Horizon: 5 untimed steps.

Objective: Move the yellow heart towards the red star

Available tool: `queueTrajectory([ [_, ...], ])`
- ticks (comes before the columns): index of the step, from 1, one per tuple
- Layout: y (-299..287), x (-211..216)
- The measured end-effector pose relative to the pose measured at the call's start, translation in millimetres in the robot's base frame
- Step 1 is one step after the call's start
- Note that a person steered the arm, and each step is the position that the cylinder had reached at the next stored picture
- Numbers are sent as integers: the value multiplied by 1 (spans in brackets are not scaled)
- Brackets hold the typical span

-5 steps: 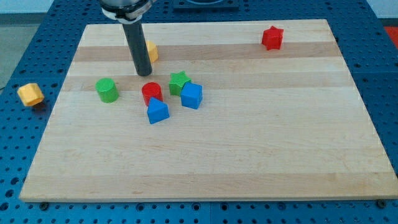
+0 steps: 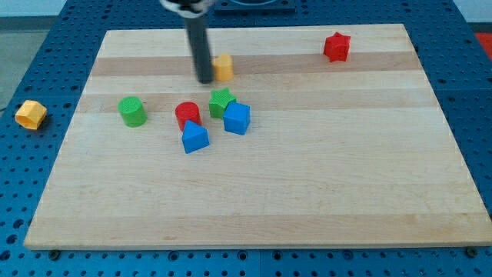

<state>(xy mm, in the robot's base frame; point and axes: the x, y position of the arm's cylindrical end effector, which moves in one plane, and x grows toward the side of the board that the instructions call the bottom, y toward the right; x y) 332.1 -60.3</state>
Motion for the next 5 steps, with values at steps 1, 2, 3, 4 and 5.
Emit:
queueTrajectory([
  [1, 49, -23],
  [2, 60, -30],
  [3, 28, -35],
  [4, 57, -56],
  [5, 97, -56],
])
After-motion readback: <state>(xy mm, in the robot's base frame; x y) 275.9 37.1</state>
